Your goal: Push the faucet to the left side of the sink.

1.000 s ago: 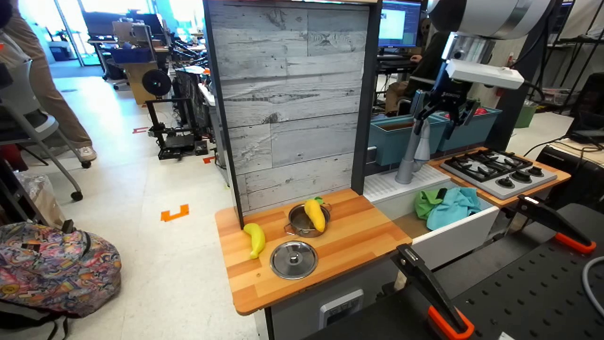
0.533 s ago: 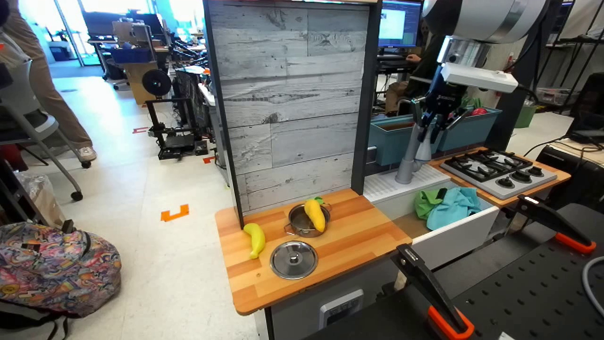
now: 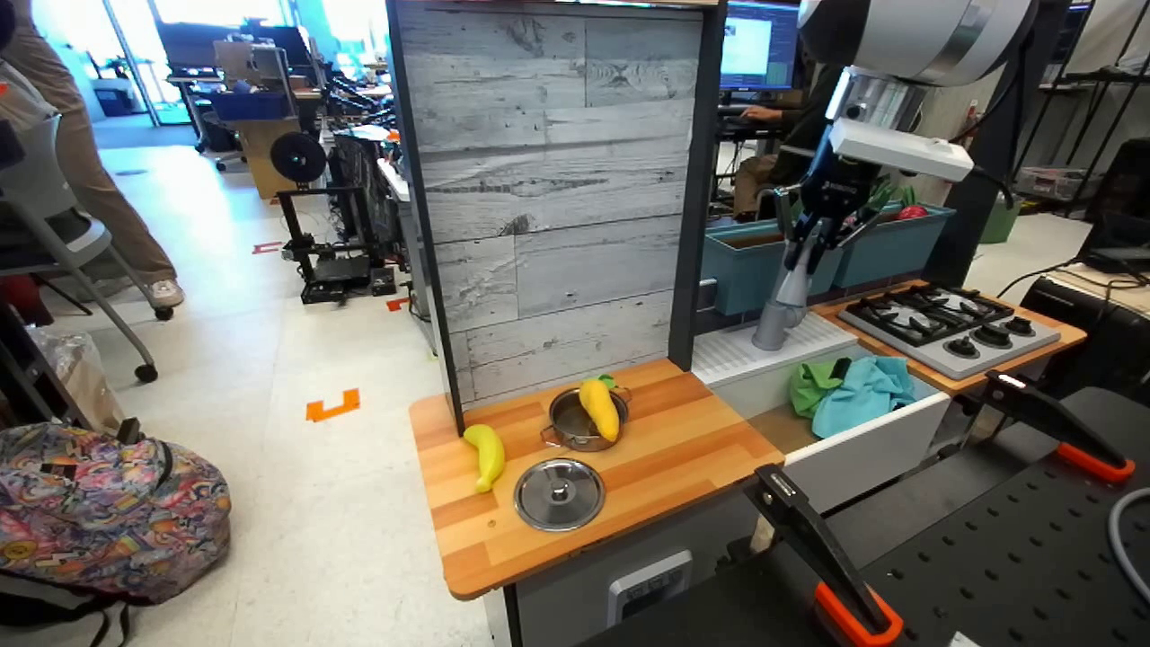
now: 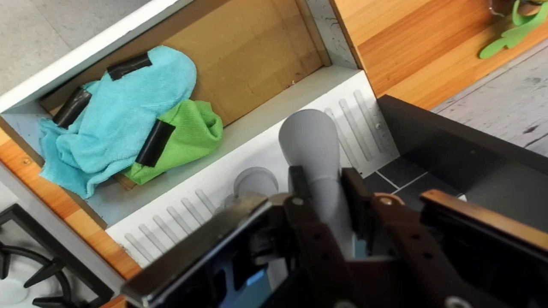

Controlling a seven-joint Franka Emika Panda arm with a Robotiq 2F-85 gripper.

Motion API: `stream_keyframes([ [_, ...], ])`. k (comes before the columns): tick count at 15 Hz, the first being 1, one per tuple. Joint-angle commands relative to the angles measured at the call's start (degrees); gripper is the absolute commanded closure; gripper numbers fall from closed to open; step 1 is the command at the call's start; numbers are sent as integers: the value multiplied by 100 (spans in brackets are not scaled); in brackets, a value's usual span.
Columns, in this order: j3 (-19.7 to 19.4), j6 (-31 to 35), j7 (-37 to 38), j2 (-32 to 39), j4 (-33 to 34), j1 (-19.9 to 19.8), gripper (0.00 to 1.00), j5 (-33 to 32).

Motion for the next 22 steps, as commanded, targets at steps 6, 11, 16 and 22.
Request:
stream_keyframes([
  [6, 663, 452, 37, 391, 596, -250, 98, 945],
  [11, 830, 715, 91, 574, 912, -240, 98, 1084],
  [16, 863, 680, 77, 505, 832, -266, 62, 1067],
  [22, 851, 764, 28, 112, 309, -217, 16, 962],
])
